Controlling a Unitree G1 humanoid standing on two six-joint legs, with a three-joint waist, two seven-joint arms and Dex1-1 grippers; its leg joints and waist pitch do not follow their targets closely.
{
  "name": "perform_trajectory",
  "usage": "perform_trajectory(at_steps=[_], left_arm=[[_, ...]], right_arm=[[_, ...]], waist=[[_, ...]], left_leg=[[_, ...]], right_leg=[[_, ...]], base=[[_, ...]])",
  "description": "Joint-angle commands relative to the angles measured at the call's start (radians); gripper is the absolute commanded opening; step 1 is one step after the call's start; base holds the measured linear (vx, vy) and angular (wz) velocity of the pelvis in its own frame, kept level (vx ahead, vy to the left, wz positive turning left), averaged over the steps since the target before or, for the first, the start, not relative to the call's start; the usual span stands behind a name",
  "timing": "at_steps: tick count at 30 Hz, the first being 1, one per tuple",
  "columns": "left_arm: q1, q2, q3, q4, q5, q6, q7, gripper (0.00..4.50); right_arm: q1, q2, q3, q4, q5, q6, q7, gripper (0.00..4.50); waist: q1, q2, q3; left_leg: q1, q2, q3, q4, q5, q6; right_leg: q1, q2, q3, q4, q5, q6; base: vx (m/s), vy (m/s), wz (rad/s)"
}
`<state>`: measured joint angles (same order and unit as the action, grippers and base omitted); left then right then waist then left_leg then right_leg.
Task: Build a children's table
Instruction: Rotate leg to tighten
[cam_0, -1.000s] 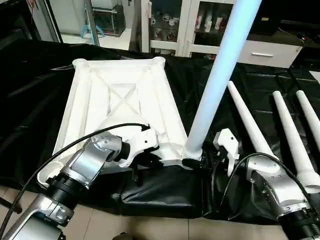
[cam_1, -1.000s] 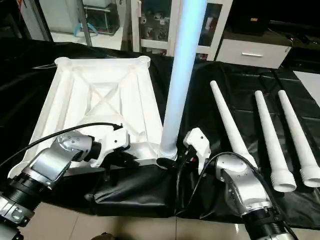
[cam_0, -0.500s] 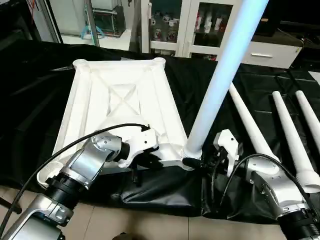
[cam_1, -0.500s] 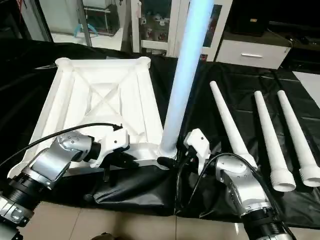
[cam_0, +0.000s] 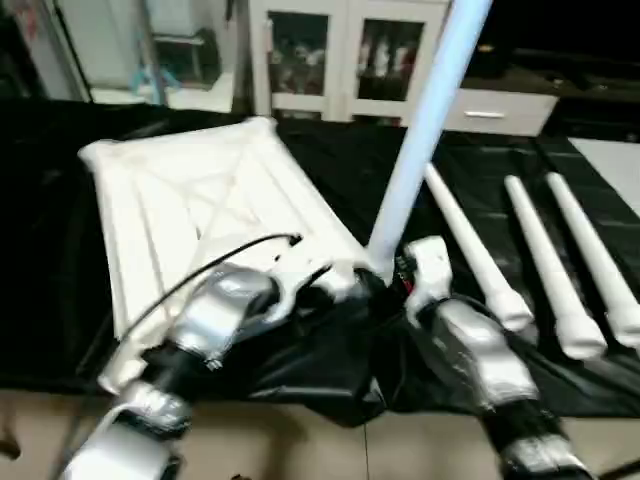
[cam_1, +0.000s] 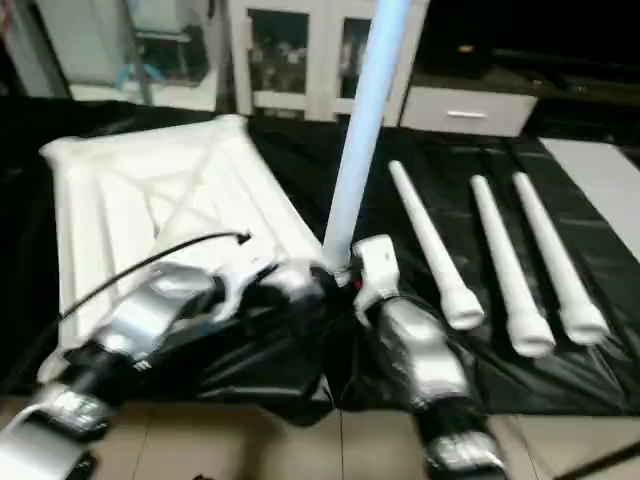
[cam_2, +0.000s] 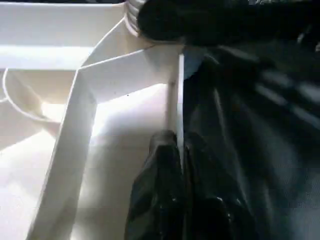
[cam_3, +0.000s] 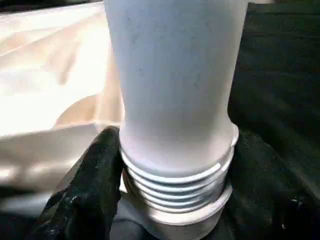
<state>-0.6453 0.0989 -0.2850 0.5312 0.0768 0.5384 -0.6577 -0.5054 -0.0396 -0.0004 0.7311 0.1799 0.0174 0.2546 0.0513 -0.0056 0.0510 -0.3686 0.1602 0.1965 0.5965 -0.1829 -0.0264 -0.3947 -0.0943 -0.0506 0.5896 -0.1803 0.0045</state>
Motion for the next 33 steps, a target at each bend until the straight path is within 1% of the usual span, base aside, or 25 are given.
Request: perform_trajectory(at_steps=[1, 3, 4, 6, 9, 11, 12, 13, 16, 17, 18, 19, 20, 22, 23, 24, 25, 26, 27, 28, 29, 30, 31, 32, 33], left_arm=[[-0.032, -0.076, 0.063, 0.028, -0.054, -0.031, 0.118, 0.0], [-0.053, -0.115, 0.08, 0.075, -0.054, -0.049, 0.187, 0.0], [-0.057, -0.13, 0.088, 0.084, -0.052, -0.058, 0.203, 0.0], [-0.058, -0.141, 0.089, 0.082, -0.047, -0.06, 0.201, 0.0], [-0.051, -0.136, 0.08, 0.065, -0.043, -0.053, 0.182, 0.0], [-0.046, -0.124, 0.07, 0.059, -0.037, -0.051, 0.165, 0.0], [-0.046, -0.124, 0.07, 0.059, -0.037, -0.051, 0.165, 0.0], [-0.045, -0.112, 0.063, 0.062, -0.035, -0.055, 0.149, 0.0], [-0.04, -0.095, 0.05, 0.055, -0.033, -0.055, 0.119, 0.0], [-0.032, -0.081, 0.038, 0.04, -0.03, -0.051, 0.091, 0.0], [-0.025, -0.068, 0.027, 0.026, -0.03, -0.044, 0.065, 0.0], [-0.014, -0.05, 0.013, 0.008, -0.03, -0.038, 0.029, 0.0], [0.007, -0.016, -0.013, -0.028, -0.035, -0.026, -0.04, 0.0], [0.022, 0.007, -0.03, -0.052, -0.041, -0.02, -0.088, 0.0], [0.034, 0.03, -0.043, -0.07, -0.042, -0.023, -0.124, 0.0], [0.047, 0.057, -0.058, -0.086, -0.042, -0.032, -0.162, 0.0], [0.06, 0.084, -0.074, -0.102, -0.041, -0.046, -0.2, 0.0], [0.078, 0.132, -0.1, -0.127, -0.038, -0.059, -0.259, 0.0], [0.078, 0.134, -0.101, -0.128, -0.037, -0.06, -0.261, 0.0], [0.092, 0.178, -0.12, -0.147, -0.033, -0.081, -0.314, 0.0], [0.094, 0.183, -0.122, -0.151, -0.033, -0.082, -0.32, 0.0], [0.102, 0.211, -0.133, -0.166, -0.035, -0.101, -0.36, 0.0], [0.106, 0.225, -0.139, -0.173, -0.037, -0.114, -0.382, 0.0], [0.106, 0.225, -0.139, -0.173, -0.037, -0.114, -0.382, 0.0], [0.114, 0.259, -0.152, -0.196, -0.035, -0.123, -0.43, 0.0]], right_arm=[[-0.006, 0.039, -0.021, 0.117, 0.0, 0.019, -0.102, 2.73], [-0.044, 0.077, -0.033, 0.167, 0.007, -0.006, -0.161, 2.73], [-0.061, 0.093, -0.036, 0.193, 0.002, -0.022, -0.178, 2.73], [-0.079, 0.107, -0.04, 0.219, -0.007, -0.043, -0.188, 2.73], [-0.089, 0.115, -0.035, 0.232, -0.019, -0.067, -0.169, 2.73], [-0.094, 0.123, -0.034, 0.224, -0.017, -0.13, -0.115, 2.73], [-0.094, 0.123, -0.034, 0.224, -0.017, -0.13, -0.115, 2.73], [-0.091, 0.124, -0.039, 0.211, -0.008, -0.177, -0.073, 3.29], [-0.086, 0.118, -0.039, 0.2, -0.007, -0.204, -0.043, 3.6], [-0.077, 0.109, -0.034, 0.181, -0.008, -0.211, -0.019, 3.71], [-0.069, 0.101, -0.029, 0.165, -0.009, -0.215, -0.004, 3.71], [-0.058, 0.089, -0.024, 0.145, -0.011, -0.219, 0.015, 3.86], [-0.032, 0.065, -0.01, 0.099, -0.01, -0.221, 0.062, 3.86], [-0.014, 0.049, -0.004, 0.067, -0.008, -0.221, 0.098, 3.94], [0.006, 0.032, 0.001, 0.031, 0.002, -0.206, 0.138, 3.94], [0.03, 0.011, 0.005, -0.012, 0.018, -0.182, 0.181, 3.94], [0.053, -0.011, 0.01, -0.053, 0.031, -0.162, 0.226, 3.94], [0.097, -0.06, 0.03, -0.126, 0.046, -0.126, 0.308, 3.94], [0.099, -0.062, 0.03, -0.129, 0.046, -0.125, 0.311, 3.94], [0.146, -0.123, 0.057, -0.211, 0.056, -0.091, 0.396, 3.94], [0.153, -0.131, 0.06, -0.223, 0.057, -0.086, 0.409, 3.94], [0.183, -0.17, 0.073, -0.278, 0.067, -0.061, 0.467, 3.94], [0.198, -0.19, 0.078, -0.305, 0.074, -0.048, 0.495, 3.94], [0.198, -0.19, 0.078, -0.305, 0.074, -0.048, 0.495, 3.94], [0.23, -0.243, 0.097, -0.362, 0.083, -0.019, 0.563, 3.94]], waist=[[-0.005, -0.004, -0.05], [-0.008, 0.0, -0.051], [-0.009, -0.005, -0.05], [-0.01, -0.003, -0.049], [-0.008, -0.004, -0.052], [-0.007, -0.004, -0.051], [-0.007, -0.005, -0.052], [-0.005, -0.005, -0.052], [0.0, -0.006, -0.053], [-0.003, -0.008, -0.054], [0.0, -0.007, -0.056], [0.002, -0.008, -0.059], [0.003, -0.009, -0.059], [0.008, -0.009, -0.057], [0.012, -0.005, -0.059], [0.017, -0.005, -0.061], [0.022, -0.005, -0.061], [0.028, -0.004, -0.06], [0.031, -0.003, -0.061], [0.035, -0.001, -0.062], [0.045, 0.002, -0.065], [0.041, 0.0, -0.064], [0.047, 0.001, -0.067], [0.048, -0.001, -0.067], [0.049, 0.0, -0.065]], left_leg=[[0.03, 0.06, -0.058, -0.093, -0.534, -0.065], [0.031, 0.059, -0.054, -0.097, -0.527, -0.055], [0.031, 0.059, -0.052, -0.098, -0.53, -0.049], [0.032, 0.058, -0.05, -0.097, -0.537, -0.041], [0.027, 0.06, -0.049, -0.1, -0.516, -0.03], [0.025, 0.06, -0.046, -0.1, -0.502, -0.02], [0.024, 0.06, -0.045, -0.1, -0.498, -0.017], [0.024, 0.06, -0.044, -0.1, -0.487, -0.013], [0.018, 0.063, -0.042, -0.101, -0.446, 0.005], [0.008, 0.063, -0.045, -0.103, -0.424, 0.009], [0.009, 0.064, -0.044, -0.103, -0.412, 0.011], [0.009, 0.065, -0.039, -0.1, -0.376, 0.02], [0.006, 0.065, -0.036, -0.098, -0.347, 0.034], [0.007, 0.068, -0.034, -0.098, -0.338, 0.046], [0.012, 0.068, -0.031, -0.096, -0.329, 0.043], [0.012, 0.068, -0.031, -0.095, -0.319, 0.044], [0.009, 0.07, -0.03, -0.097, -0.289, 0.051], [0.013, 0.074, -0.028, -0.097, -0.277, 0.053], [0.014, 0.073, -0.028, -0.096, -0.266, 0.055], [0.013, 0.073, -0.026, -0.096, -0.243, 0.058], [0.023, 0.077, -0.024, -0.092, -0.222, 0.059], [0.018, 0.075, -0.023, -0.092, -0.209, 0.062], [0.016, 0.075, -0.023, -0.091, -0.183, 0.069], [0.014, 0.074, -0.023, -0.089, -0.166, 0.077], [0.014, 0.073, -0.023, -0.089, -0.167, 0.079]], right_leg=[[0.012, -0.067, 0.018, -0.106, -0.568, -0.11], [0.01, -0.064, 0.018, -0.108, -0.521, -0.117], [0.01, -0.063, 0.018, -0.109, -0.5, -0.121], [0.007, -0.065, 0.018, -0.111, -0.504, -0.121], [0.011, -0.068, 0.022, -0.106, -0.464, -0.128], [0.01, -0.069, 0.025, -0.105, -0.451, -0.136], [0.011, -0.069, 0.025, -0.105, -0.447, -0.138], [0.012, -0.069, 0.027, -0.105, -0.441, -0.142], [0.015, -0.072, 0.03, -0.101, -0.407, -0.156], [0.024, -0.072, 0.03, -0.096, -0.398, -0.158], [0.024, -0.073, 0.031, -0.095, -0.388, -0.16], [0.023, -0.073, 0.034, -0.09, -0.341, -0.174], [0.025, -0.071, 0.035, -0.087, -0.312, -0.185], [0.023, -0.07, 0.035, -0.089, -0.334, -0.189], [0.019, -0.07, 0.037, -0.089, -0.338, -0.192], [0.021, -0.071, 0.037, -0.088, -0.328, -0.193], [0.026, -0.068, 0.037, -0.082, -0.292, -0.194], [0.024, -0.065, 0.036, -0.081, -0.265, -0.195], [0.024, -0.064, 0.035, -0.078, -0.252, -0.199], [0.026, -0.062, 0.035, -0.074, -0.217, -0.207], [0.022, -0.06, 0.034, -0.067, -0.169, -0.216], [0.024, -0.057, 0.034, -0.063, -0.14, -0.226], [0.031, -0.057, 0.032, -0.057, -0.1, -0.233], [0.033, -0.059, 0.032, -0.054, -0.077, -0.24], [0.032, -0.058, 0.031, -0.055, -0.082, -0.242]], base=[[0.0, 0.0, 0.0], [0.0, 0.0, 0.0], [0.0, 0.0, 0.0], [0.0, 0.0, 0.0], [0.0, 0.0, 0.0], [0.0, 0.0, 0.0], [0.0, 0.0, 0.0], [0.0, 0.0, 0.0], [0.0, 0.0, 0.0], [0.0, 0.0, 0.0], [0.0, 0.0, 0.0], [0.0, 0.0, 0.0], [0.0, 0.0, 0.0], [0.0, 0.0, 0.0], [0.0, 0.0, 0.0], [0.0, 0.0, 0.0], [0.0, 0.0, 0.0], [0.0, 0.0, 0.0], [0.0, 0.0, 0.0], [0.053, -0.016, 0.03], [0.056, -0.004, 0.03], [0.056, -0.004, 0.03], [0.0, 0.0, 0.0], [0.0, 0.0, 0.0], [0.0, 0.0, 0.0]])
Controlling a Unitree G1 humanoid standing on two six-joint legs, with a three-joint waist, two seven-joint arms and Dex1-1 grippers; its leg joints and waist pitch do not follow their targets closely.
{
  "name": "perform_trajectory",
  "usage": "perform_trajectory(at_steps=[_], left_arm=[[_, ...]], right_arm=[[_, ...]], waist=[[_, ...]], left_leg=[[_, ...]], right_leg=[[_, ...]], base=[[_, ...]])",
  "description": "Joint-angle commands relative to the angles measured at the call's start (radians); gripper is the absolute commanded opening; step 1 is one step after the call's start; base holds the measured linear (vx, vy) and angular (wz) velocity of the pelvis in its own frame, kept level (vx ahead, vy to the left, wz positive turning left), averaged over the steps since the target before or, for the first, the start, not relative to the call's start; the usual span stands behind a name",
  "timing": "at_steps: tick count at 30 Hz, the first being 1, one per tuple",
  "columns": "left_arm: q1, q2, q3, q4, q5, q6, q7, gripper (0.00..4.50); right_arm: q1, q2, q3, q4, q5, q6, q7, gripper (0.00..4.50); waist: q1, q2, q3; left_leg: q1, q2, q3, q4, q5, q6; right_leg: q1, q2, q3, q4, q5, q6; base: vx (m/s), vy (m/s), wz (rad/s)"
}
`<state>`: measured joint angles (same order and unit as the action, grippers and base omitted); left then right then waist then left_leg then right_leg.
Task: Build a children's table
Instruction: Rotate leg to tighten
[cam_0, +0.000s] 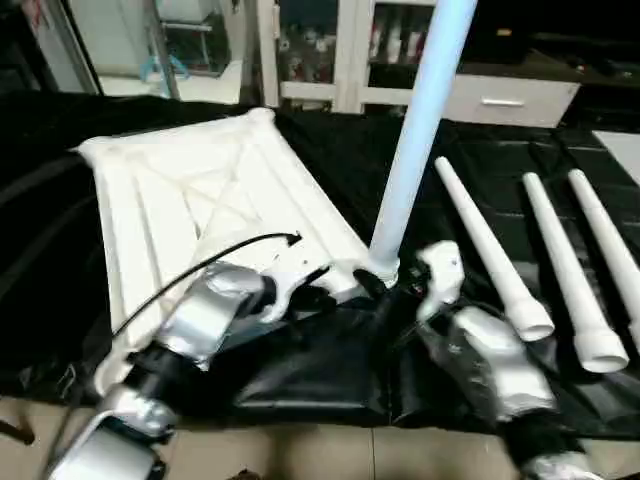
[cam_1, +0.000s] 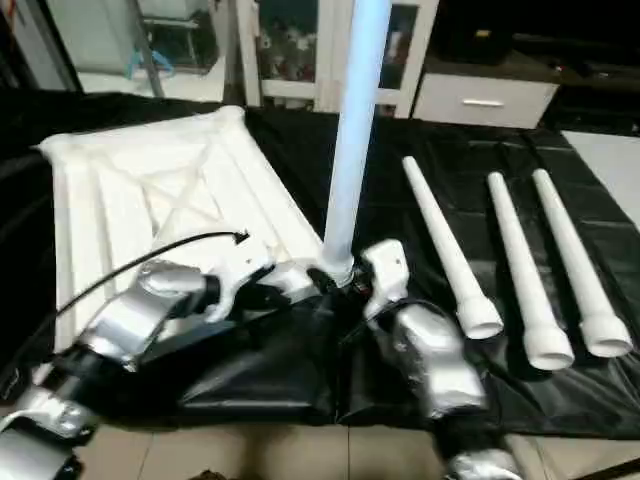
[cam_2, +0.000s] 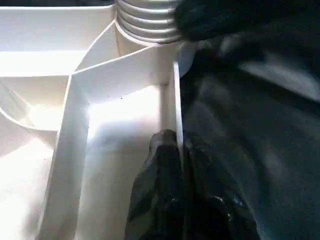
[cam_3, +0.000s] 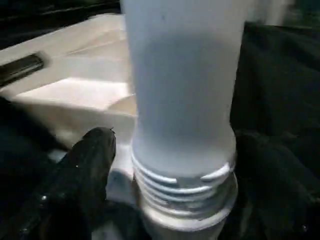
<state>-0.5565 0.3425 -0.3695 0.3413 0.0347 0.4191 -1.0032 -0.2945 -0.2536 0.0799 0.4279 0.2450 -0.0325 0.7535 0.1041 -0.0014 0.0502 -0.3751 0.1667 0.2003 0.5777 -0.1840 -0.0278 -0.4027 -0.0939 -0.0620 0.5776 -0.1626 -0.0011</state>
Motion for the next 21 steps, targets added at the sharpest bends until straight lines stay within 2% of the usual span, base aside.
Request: perform_trajectory(at_steps=[1, 3, 6, 10, 13, 16, 17, 19, 20, 21], left_arm=[[0.026, 0.027, -0.071, -0.014, 0.007, -0.001, -0.101, 0.0], [0.025, 0.045, -0.075, -0.023, 0.002, -0.007, -0.133, 0.0], [0.023, 0.058, -0.081, -0.03, -0.005, -0.013, -0.154, 0.0], [0.022, 0.063, -0.088, -0.037, -0.01, -0.023, -0.173, 0.0], [0.027, 0.065, -0.094, -0.047, -0.007, -0.024, -0.183, 0.0], [0.029, 0.067, -0.096, -0.05, -0.006, -0.024, -0.188, 0.0], [0.029, 0.067, -0.096, -0.05, -0.006, -0.024, -0.188, 0.0], [0.03, 0.072, -0.102, -0.052, -0.004, -0.027, -0.197, 0.0], [0.031, 0.073, -0.104, -0.053, -0.002, -0.029, -0.198, 0.0], [0.031, 0.074, -0.105, -0.053, -0.002, -0.03, -0.2, 0.0]], right_arm=[[0.031, -0.052, 0.024, -0.083, 0.022, 0.047, 0.094, 3.94], [0.052, -0.105, 0.04, -0.128, 0.034, 0.087, 0.165, 3.94], [0.062, -0.138, 0.05, -0.158, 0.039, 0.124, 0.207, 3.94], [0.047, -0.143, 0.046, -0.145, 0.047, 0.134, 0.228, 3.94], [0.028, -0.131, 0.046, -0.126, 0.036, 0.129, 0.213, 3.94], [0.02, -0.123, 0.044, -0.114, 0.027, 0.127, 0.2, 3.94], [0.018, -0.122, 0.044, -0.111, 0.025, 0.127, 0.199, 3.94], [0.004, -0.114, 0.049, -0.078, 0.008, 0.12, 0.193, 3.94], [-0.002, -0.11, 0.05, -0.064, 0.001, 0.113, 0.187, 3.94], [-0.006, -0.108, 0.05, -0.055, -0.004, 0.109, 0.184, 3.94]], waist=[[0.0, -0.005, -0.063], [0.004, -0.005, -0.061], [0.006, -0.004, -0.055], [0.005, -0.006, -0.056], [0.006, -0.006, -0.059], [0.007, -0.005, -0.062], [0.007, -0.006, -0.064], [0.008, -0.005, -0.065], [0.01, -0.001, -0.066], [0.009, -0.003, -0.066]], left_leg=[[0.021, 0.067, -0.026, -0.07, -0.173, 0.082], [0.022, 0.067, -0.026, -0.072, -0.2, 0.073], [0.026, 0.071, -0.03, -0.081, -0.284, 0.028], [0.028, 0.07, -0.032, -0.082, -0.309, 0.005], [0.025, 0.07, -0.033, -0.08, -0.277, 0.009], [0.028, 0.069, -0.029, -0.075, -0.239, 0.019], [0.025, 0.067, -0.029, -0.073, -0.215, 0.027], [0.024, 0.067, -0.028, -0.07, -0.193, 0.034], [0.026, 0.067, -0.027, -0.069, -0.187, 0.037], [0.025, 0.066, -0.027, -0.069, -0.184, 0.037]], right_leg=[[0.042, -0.06, 0.044, -0.045, -0.118, -0.233], [0.042, -0.063, 0.044, -0.051, -0.17, -0.231], [0.037, -0.066, 0.045, -0.063, -0.289, -0.208], [0.034, -0.068, 0.046, -0.067, -0.324, -0.196], [0.037, -0.068, 0.045, -0.061, -0.279, -0.203], [0.037, -0.065, 0.045, -0.053, -0.209, -0.223], [0.04, -0.065, 0.045, -0.049, -0.178, -0.233], [0.04, -0.064, 0.043, -0.045, -0.152, -0.244], [0.041, -0.065, 0.043, -0.044, -0.146, -0.248], [0.041, -0.065, 0.043, -0.044, -0.142, -0.249]], base=[[0.0, 0.0, 0.0], [0.0, 0.0, 0.0], [0.0, 0.0, 0.0], [0.0, 0.0, 0.0], [0.0, 0.0, 0.0], [0.0, 0.0, 0.0], [0.0, 0.0, 0.0], [0.0, 0.0, 0.0], [0.0, 0.0, 0.0], [0.0, 0.0, 0.0]])
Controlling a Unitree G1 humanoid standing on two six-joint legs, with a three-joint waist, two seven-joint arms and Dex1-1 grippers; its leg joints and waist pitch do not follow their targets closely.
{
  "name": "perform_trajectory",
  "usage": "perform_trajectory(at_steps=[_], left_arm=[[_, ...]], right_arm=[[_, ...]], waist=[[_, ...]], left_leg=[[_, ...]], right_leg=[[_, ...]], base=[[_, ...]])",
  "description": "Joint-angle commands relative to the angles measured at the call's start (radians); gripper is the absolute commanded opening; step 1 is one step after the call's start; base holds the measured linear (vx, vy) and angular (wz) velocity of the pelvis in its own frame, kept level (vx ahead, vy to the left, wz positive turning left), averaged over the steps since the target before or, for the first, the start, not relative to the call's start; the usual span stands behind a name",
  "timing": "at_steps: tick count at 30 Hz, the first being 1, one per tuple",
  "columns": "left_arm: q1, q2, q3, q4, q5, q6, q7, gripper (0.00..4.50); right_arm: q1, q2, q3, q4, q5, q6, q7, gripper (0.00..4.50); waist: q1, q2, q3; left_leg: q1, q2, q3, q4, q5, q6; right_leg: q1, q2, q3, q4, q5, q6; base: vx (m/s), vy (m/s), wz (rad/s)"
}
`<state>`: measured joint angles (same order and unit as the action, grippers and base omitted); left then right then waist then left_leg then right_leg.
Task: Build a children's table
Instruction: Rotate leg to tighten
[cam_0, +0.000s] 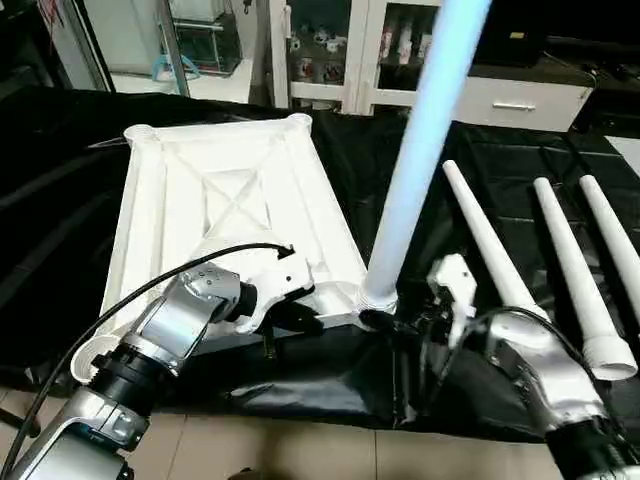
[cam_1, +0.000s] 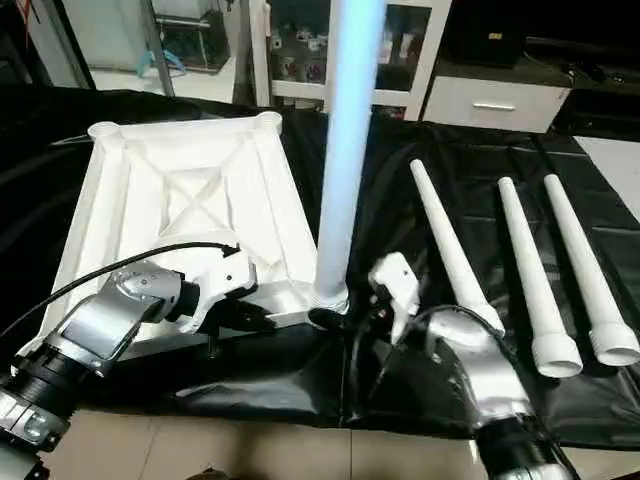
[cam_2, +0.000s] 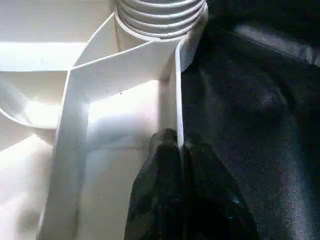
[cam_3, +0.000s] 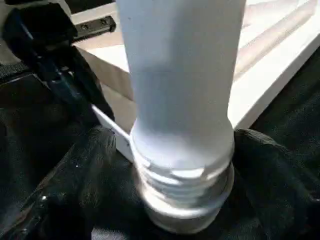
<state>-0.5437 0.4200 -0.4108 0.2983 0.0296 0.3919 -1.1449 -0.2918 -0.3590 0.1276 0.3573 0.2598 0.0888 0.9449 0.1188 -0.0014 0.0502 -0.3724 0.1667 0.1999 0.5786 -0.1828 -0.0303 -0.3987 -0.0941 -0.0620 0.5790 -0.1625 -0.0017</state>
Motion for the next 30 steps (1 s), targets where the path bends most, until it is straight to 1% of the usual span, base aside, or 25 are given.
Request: perform_trajectory(at_steps=[1, 3, 4, 5, 7, 9, 10, 11, 12, 13, 15, 16, 21, 24, 25, 26, 27, 28, 29, 30], left_arm=[[0.018, -0.003, -0.066, -0.01, 0.005, -0.004, -0.059, 0.0], [0.019, -0.002, -0.069, -0.011, 0.007, -0.006, -0.061, 0.0], [0.019, -0.002, -0.069, -0.012, 0.007, -0.006, -0.061, 0.0], [0.021, -0.001, -0.071, -0.016, 0.007, -0.003, -0.062, 0.0], [0.021, -0.001, -0.072, -0.019, 0.007, -0.002, -0.064, 0.0], [0.022, -0.001, -0.073, -0.02, 0.007, -0.001, -0.064, 0.0], [0.022, -0.001, -0.073, -0.02, 0.007, -0.001, -0.064, 0.0], [0.022, -0.001, -0.073, -0.02, 0.007, -0.001, -0.065, 0.0], [0.022, 0.0, -0.074, -0.021, 0.006, 0.0, -0.066, 0.0], [0.022, 0.0, -0.074, -0.021, 0.006, 0.0, -0.067, 0.0], [0.023, 0.0, -0.075, -0.022, 0.006, 0.0, -0.07, 0.0], [0.022, 0.0, -0.076, -0.021, 0.007, -0.001, -0.071, 0.0], [0.018, 0.0, -0.076, -0.017, 0.008, -0.001, -0.073, 0.0], [0.017, -0.001, -0.075, -0.014, 0.009, 0.001, -0.068, 0.0], [0.015, -0.002, -0.074, -0.013, 0.009, 0.003, -0.065, 0.0], [0.013, -0.01, -0.07, -0.004, 0.012, 0.006, -0.047, 0.0], [0.012, -0.015, -0.068, 0.001, 0.015, 0.006, -0.036, 0.0], [0.007, -0.034, -0.059, 0.021, 0.024, 0.003, 0.003, 0.0], [0.001, -0.053, -0.048, 0.04, 0.031, 0.004, 0.042, 0.0], [-0.003, -0.065, -0.041, 0.052, 0.035, 0.004, 0.068, 0.0]], right_arm=[[-0.012, 0.0, 0.002, 0.022, -0.019, -0.012, -0.007, 3.94], [-0.017, 0.004, 0.004, 0.032, -0.021, -0.013, -0.005, 3.94], [-0.019, 0.005, 0.004, 0.035, -0.022, -0.015, -0.004, 3.77], [-0.02, 0.007, 0.004, 0.041, -0.02, -0.015, 0.002, 3.66], [-0.022, 0.01, 0.002, 0.046, -0.015, -0.012, 0.011, 3.46], [-0.023, 0.011, 0.002, 0.049, -0.014, -0.014, 0.015, 3.46], [-0.024, 0.011, 0.002, 0.05, -0.014, -0.015, 0.015, 3.33], [-0.025, 0.012, 0.002, 0.054, -0.014, -0.018, 0.016, 3.33], [-0.026, 0.012, 0.001, 0.056, -0.012, -0.019, 0.017, 3.13], [-0.027, 0.014, -0.001, 0.058, -0.013, -0.022, 0.02, 3.13], [-0.027, 0.017, -0.004, 0.06, -0.012, -0.027, 0.026, 2.98], [-0.027, 0.017, -0.004, 0.061, -0.012, -0.029, 0.029, 2.89], [-0.021, 0.017, -0.003, 0.06, -0.012, -0.034, 0.042, 2.77], [-0.018, 0.025, -0.006, 0.076, -0.019, -0.042, 0.028, 2.74], [-0.02, 0.03, -0.01, 0.087, -0.023, -0.046, 0.016, 2.74], [-0.032, 0.058, -0.027, 0.135, -0.042, -0.055, -0.064, 2.74], [-0.034, 0.068, -0.032, 0.149, -0.046, -0.061, -0.086, 2.74], [-0.039, 0.096, -0.045, 0.183, -0.054, -0.07, -0.147, 2.74], [-0.044, 0.115, -0.051, 0.207, -0.065, -0.073, -0.196, 2.74], [-0.047, 0.127, -0.054, 0.221, -0.072, -0.073, -0.226, 2.74]], waist=[[-0.004, -0.003, -0.065], [-0.004, -0.003, -0.063], [-0.004, -0.003, -0.063], [-0.004, -0.003, -0.063], [-0.005, -0.004, -0.063], [-0.005, -0.003, -0.064], [-0.005, -0.003, -0.065], [-0.005, -0.003, -0.066], [-0.005, -0.002, -0.066], [-0.005, -0.003, -0.066], [-0.004, -0.002, -0.066], [-0.004, -0.003, -0.066], [-0.004, -0.004, -0.066], [-0.005, -0.003, -0.066], [-0.005, -0.003, -0.065], [-0.007, -0.002, -0.065], [-0.009, -0.001, -0.063], [-0.013, -0.002, -0.06], [-0.017, -0.002, -0.056], [-0.02, -0.001, -0.054]], left_leg=[[0.022, 0.066, -0.026, -0.07, -0.19, 0.039], [0.022, 0.067, -0.027, -0.072, -0.206, 0.036], [0.023, 0.067, -0.028, -0.072, -0.218, 0.03], [0.023, 0.068, -0.029, -0.074, -0.226, 0.026], [0.023, 0.067, -0.029, -0.073, -0.233, 0.022], [0.023, 0.068, -0.029, -0.073, -0.225, 0.024], [0.024, 0.068, -0.029, -0.072, -0.216, 0.027], [0.023, 0.067, -0.028, -0.07, -0.207, 0.029], [0.023, 0.067, -0.028, -0.07, -0.204, 0.031], [0.022, 0.066, -0.028, -0.069, -0.198, 0.036], [0.023, 0.067, -0.028, -0.069, -0.198, 0.036], [0.023, 0.066, -0.028, -0.069, -0.202, 0.035], [0.023, 0.066, -0.028, -0.068, -0.198, 0.036], [0.023, 0.067, -0.028, -0.068, -0.207, 0.034], [0.022, 0.067, -0.028, -0.069, -0.213, 0.031], [0.022, 0.067, -0.029, -0.069, -0.218, 0.028], [0.02, 0.066, -0.029, -0.07, -0.227, 0.024], [0.021, 0.067, -0.03, -0.074, -0.261, 0.009], [0.022, 0.065, -0.033, -0.077, -0.312, -0.011], [0.028, 0.065, -0.037, -0.08, -0.36, -0.03]], right_leg=[[0.038, -0.065, 0.043, -0.047, -0.149, -0.249], [0.038, -0.065, 0.043, -0.049, -0.173, -0.245], [0.038, -0.065, 0.043, -0.05, -0.189, -0.24], [0.038, -0.066, 0.043, -0.051, -0.199, -0.237], [0.039, -0.067, 0.043, -0.051, -0.205, -0.233], [0.039, -0.066, 0.043, -0.049, -0.193, -0.235], [0.039, -0.065, 0.043, -0.047, -0.179, -0.238], [0.039, -0.065, 0.042, -0.046, -0.165, -0.243], [0.039, -0.064, 0.042, -0.045, -0.159, -0.245], [0.04, -0.064, 0.042, -0.044, -0.151, -0.248], [0.04, -0.065, 0.042, -0.044, -0.155, -0.249], [0.04, -0.065, 0.042, -0.045, -0.161, -0.248], [0.041, -0.064, 0.042, -0.044, -0.155, -0.249], [0.04, -0.066, 0.042, -0.045, -0.17, -0.249], [0.039, -0.065, 0.042, -0.046, -0.176, -0.248], [0.039, -0.066, 0.043, -0.046, -0.182, -0.248], [0.038, -0.066, 0.043, -0.047, -0.195, -0.246], [0.035, -0.067, 0.043, -0.052, -0.241, -0.236], [0.034, -0.069, 0.042, -0.06, -0.315, -0.22], [0.031, -0.07, 0.041, -0.068, -0.387, -0.198]], base=[[0.0, 0.0, 0.0], [0.0, 0.0, 0.0], [0.0, 0.0, 0.0], [0.0, 0.0, 0.0], [0.0, 0.0, 0.0], [0.0, 0.0, 0.0], [0.0, 0.0, 0.0], [0.0, 0.0, 0.0], [0.0, 0.0, 0.0], [0.0, 0.0, 0.0], [0.0, 0.0, 0.0], [0.0, 0.0, 0.0], [0.0, 0.0, 0.0], [0.0, 0.0, 0.0], [0.0, 0.0, 0.0], [0.0, 0.0, 0.0], [0.0, 0.0, 0.0], [0.0, 0.0, 0.0], [0.0, 0.0, 0.0], [-0.06, -0.004, -0.03]])
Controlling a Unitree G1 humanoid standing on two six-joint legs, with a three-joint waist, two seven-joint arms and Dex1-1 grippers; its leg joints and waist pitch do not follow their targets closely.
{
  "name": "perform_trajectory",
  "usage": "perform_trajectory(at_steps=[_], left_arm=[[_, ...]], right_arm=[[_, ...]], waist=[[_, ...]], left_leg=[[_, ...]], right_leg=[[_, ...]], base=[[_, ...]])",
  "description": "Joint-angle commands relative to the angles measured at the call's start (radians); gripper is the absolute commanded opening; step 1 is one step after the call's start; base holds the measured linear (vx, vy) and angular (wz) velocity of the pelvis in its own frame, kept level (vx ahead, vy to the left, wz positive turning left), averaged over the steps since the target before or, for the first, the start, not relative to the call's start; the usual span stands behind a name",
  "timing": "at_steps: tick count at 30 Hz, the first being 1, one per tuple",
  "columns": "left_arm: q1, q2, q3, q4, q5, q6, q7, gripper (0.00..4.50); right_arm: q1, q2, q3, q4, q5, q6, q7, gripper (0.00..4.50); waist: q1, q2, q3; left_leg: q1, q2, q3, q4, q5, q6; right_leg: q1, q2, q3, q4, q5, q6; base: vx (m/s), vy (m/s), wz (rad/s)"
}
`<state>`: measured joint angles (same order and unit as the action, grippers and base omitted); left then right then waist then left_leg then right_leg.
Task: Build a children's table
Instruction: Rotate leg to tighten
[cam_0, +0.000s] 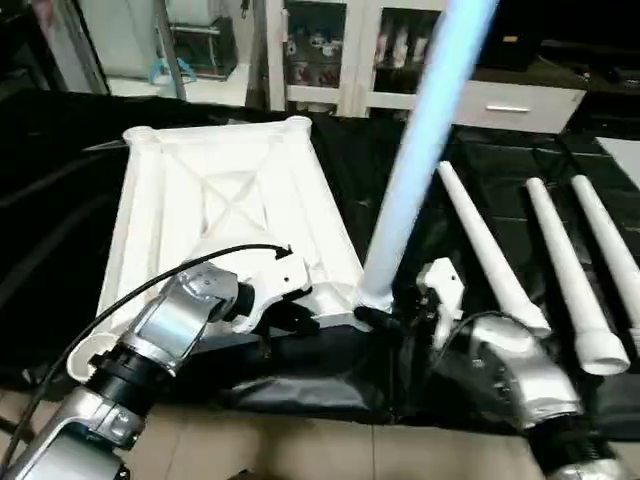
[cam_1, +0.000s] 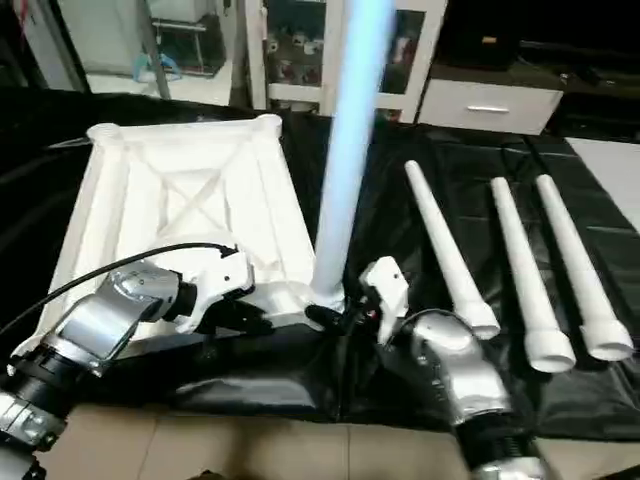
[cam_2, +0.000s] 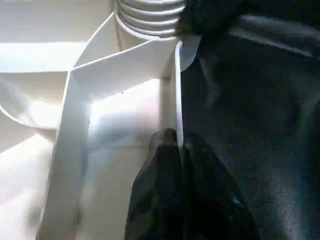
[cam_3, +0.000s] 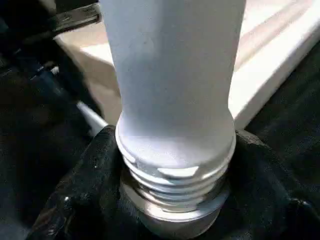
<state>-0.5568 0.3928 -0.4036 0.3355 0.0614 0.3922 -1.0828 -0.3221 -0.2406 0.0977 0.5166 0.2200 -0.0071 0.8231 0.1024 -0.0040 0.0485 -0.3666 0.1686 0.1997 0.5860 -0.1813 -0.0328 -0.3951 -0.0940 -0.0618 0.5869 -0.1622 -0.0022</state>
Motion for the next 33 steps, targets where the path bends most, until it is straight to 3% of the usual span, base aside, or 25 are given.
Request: perform_trajectory(at_steps=[1, 4, 5, 6, 7, 8, 9, 10, 11, 16, 17, 18, 20, 22, 25, 26, 29, 31, 32, 33], left_arm=[[-0.002, -0.071, -0.028, 0.04, 0.004, 0.014, 0.06, 0.0], [-0.035, -0.151, 0.016, 0.096, -0.001, 0.054, 0.176, 0.0], [-0.041, -0.164, 0.022, 0.104, -0.002, 0.057, 0.195, 0.0], [-0.055, -0.194, 0.035, 0.123, -0.004, 0.069, 0.232, 0.0], [-0.086, -0.262, 0.072, 0.169, -0.01, 0.089, 0.327, 0.0], [-0.096, -0.284, 0.085, 0.184, -0.013, 0.097, 0.359, 0.0], [-0.106, -0.305, 0.097, 0.198, -0.015, 0.104, 0.391, 0.0], [-0.112, -0.317, 0.103, 0.206, -0.016, 0.109, 0.408, 0.0], [-0.12, -0.335, 0.115, 0.22, -0.015, 0.108, 0.435, 0.0], [-0.137, -0.387, 0.135, 0.253, -0.012, 0.072, 0.489, 0.0], [-0.135, -0.386, 0.131, 0.25, -0.011, 0.069, 0.481, 0.0], [-0.132, -0.384, 0.128, 0.248, -0.01, 0.068, 0.47, 0.0], [-0.127, -0.379, 0.124, 0.242, -0.009, 0.069, 0.456, 0.0], [-0.11, -0.352, 0.104, 0.222, -0.009, 0.075, 0.412, 0.0], [-0.093, -0.323, 0.085, 0.2, -0.009, 0.077, 0.367, 0.0], [-0.093, -0.323, 0.085, 0.2, -0.009, 0.077, 0.367, 0.0], [-0.061, -0.263, 0.042, 0.152, -0.005, 0.075, 0.267, 0.0], [-0.04, -0.215, 0.011, 0.114, -0.005, 0.064, 0.188, 0.0], [-0.034, -0.201, 0.003, 0.103, -0.006, 0.061, 0.165, 0.0], [-0.033, -0.2, 0.003, 0.102, -0.006, 0.061, 0.163, 0.0]], right_arm=[[-0.028, 0.04, -0.037, 0.096, -0.038, 0.016, -0.172, 2.74], [-0.066, 0.118, -0.072, 0.181, -0.039, 0.001, -0.327, 2.74], [-0.073, 0.13, -0.076, 0.195, -0.038, -0.006, -0.346, 2.73], [-0.095, 0.158, -0.086, 0.229, -0.037, -0.014, -0.401, 2.73], [-0.145, 0.212, -0.109, 0.306, -0.038, -0.033, -0.518, 2.73], [-0.161, 0.228, -0.117, 0.329, -0.039, -0.039, -0.558, 2.73], [-0.178, 0.245, -0.125, 0.352, -0.034, -0.039, -0.592, 2.73], [-0.188, 0.255, -0.131, 0.365, -0.03, -0.039, -0.61, 2.72], [-0.202, 0.267, -0.134, 0.383, -0.035, -0.047, -0.636, 2.72], [-0.251, 0.326, -0.13, 0.433, -0.058, -0.113, -0.654, 2.72], [-0.251, 0.332, -0.13, 0.434, -0.056, -0.121, -0.637, 2.72], [-0.252, 0.339, -0.133, 0.438, -0.051, -0.142, -0.609, 2.72], [-0.248, 0.343, -0.138, 0.434, -0.043, -0.161, -0.583, 2.72], [-0.236, 0.326, -0.135, 0.425, -0.048, -0.206, -0.55, 3.42], [-0.221, 0.299, -0.127, 0.403, -0.065, -0.217, -0.553, 3.48], [-0.221, 0.299, -0.127, 0.403, -0.065, -0.217, -0.553, 3.78], [-0.178, 0.244, -0.11, 0.336, -0.086, -0.223, -0.513, 3.84], [-0.136, 0.208, -0.11, 0.253, -0.053, -0.195, -0.406, 3.84], [-0.122, 0.198, -0.11, 0.226, -0.039, -0.182, -0.369, 3.84], [-0.121, 0.197, -0.11, 0.224, -0.038, -0.181, -0.366, 3.84]], waist=[[-0.011, 0.002, -0.049], [-0.024, 0.003, -0.047], [-0.027, 0.001, -0.047], [-0.035, 0.005, -0.045], [-0.043, 0.006, -0.045], [-0.048, 0.005, -0.045], [-0.048, 0.009, -0.046], [-0.057, 0.006, -0.044], [-0.057, 0.008, -0.043], [-0.07, 0.014, -0.039], [-0.072, 0.021, -0.039], [-0.075, 0.022, -0.04], [-0.074, 0.02, -0.041], [-0.073, 0.016, -0.041], [-0.067, 0.009, -0.045], [-0.063, 0.007, -0.049], [-0.054, 0.007, -0.047], [-0.048, 0.011, -0.05], [-0.041, 0.008, -0.053], [-0.034, 0.011, -0.055]], left_leg=[[0.026, 0.064, -0.039, -0.088, -0.404, -0.044], [0.028, 0.061, -0.044, -0.089, -0.468, -0.06], [0.03, 0.06, -0.05, -0.09, -0.488, -0.063], [0.03, 0.06, -0.051, -0.091, -0.512, -0.064], [0.031, 0.059, -0.054, -0.091, -0.53, -0.072], [0.032, 0.056, -0.055, -0.09, -0.539, -0.072], [0.036, 0.056, -0.057, -0.089, -0.554, -0.074], [0.039, 0.054, -0.059, -0.087, -0.586, -0.065], [0.038, 0.054, -0.06, -0.088, -0.59, -0.061], [0.056, 0.054, -0.061, -0.09, -0.672, -0.054], [0.053, 0.059, -0.065, -0.1, -0.697, -0.057], [0.045, 0.064, -0.068, -0.109, -0.711, -0.063], [0.045, 0.063, -0.066, -0.112, -0.719, -0.07], [0.045, 0.058, -0.063, -0.105, -0.695, -0.062], [0.03, 0.058, -0.061, -0.105, -0.607, -0.035], [0.023, 0.06, -0.058, -0.106, -0.547, -0.024], [0.017, 0.063, -0.049, -0.105, -0.48, -0.009], [0.024, 0.062, -0.044, -0.101, -0.46, -0.002], [0.017, 0.067, -0.042, -0.101, -0.414, 0.011], [0.018, 0.068, -0.037, -0.1, -0.374, 0.018]], right_leg=[[0.022, -0.069, 0.041, -0.082, -0.435, -0.184], [0.015, -0.072, 0.037, -0.091, -0.515, -0.158], [0.017, -0.072, 0.033, -0.097, -0.548, -0.141], [0.015, -0.071, 0.029, -0.102, -0.572, -0.127], [0.012, -0.07, 0.026, -0.106, -0.578, -0.123], [0.012, -0.068, 0.021, -0.109, -0.586, -0.117], [0.009, -0.068, 0.019, -0.11, -0.594, -0.115], [0.008, -0.067, 0.01, -0.122, -0.624, -0.093], [0.01, -0.067, 0.009, -0.124, -0.624, -0.087], [0.001, -0.059, -0.016, -0.146, -0.616, -0.064], [0.01, -0.057, -0.021, -0.142, -0.575, -0.068], [0.02, -0.059, -0.022, -0.134, -0.532, -0.075], [0.018, -0.064, -0.017, -0.13, -0.503, -0.089], [0.014, -0.073, -0.012, -0.134, -0.524, -0.096], [0.022, -0.083, -0.001, -0.131, -0.52, -0.109], [0.025, -0.087, 0.006, -0.123, -0.484, -0.127], [0.026, -0.084, 0.013, -0.115, -0.433, -0.155], [0.022, -0.084, 0.017, -0.111, -0.422, -0.168], [0.03, -0.084, 0.021, -0.104, -0.377, -0.171], [0.027, -0.08, 0.023, -0.096, -0.32, -0.189]], base=[[0.0, 0.0, 0.0], [-0.039, 0.005, -0.02], [-0.061, 0.012, -0.06], [-0.085, 0.021, -0.09], [-0.053, 0.015, -0.06], [-0.054, 0.015, -0.05], [-0.054, 0.018, -0.05], [-0.054, 0.018, -0.05], [0.0, 0.0, 0.0], [0.0, 0.0, 0.0], [0.0, 0.0, 0.0], [0.0, 0.0, 0.0], [0.0, 0.0, 0.0], [0.0, 0.0, 0.0], [0.0, 0.0, 0.0], [0.0, 0.0, 0.0], [0.0, 0.0, 0.0], [0.0, 0.0, 0.0], [0.052, -0.03, 0.04], [0.052, -0.03, 0.04]])
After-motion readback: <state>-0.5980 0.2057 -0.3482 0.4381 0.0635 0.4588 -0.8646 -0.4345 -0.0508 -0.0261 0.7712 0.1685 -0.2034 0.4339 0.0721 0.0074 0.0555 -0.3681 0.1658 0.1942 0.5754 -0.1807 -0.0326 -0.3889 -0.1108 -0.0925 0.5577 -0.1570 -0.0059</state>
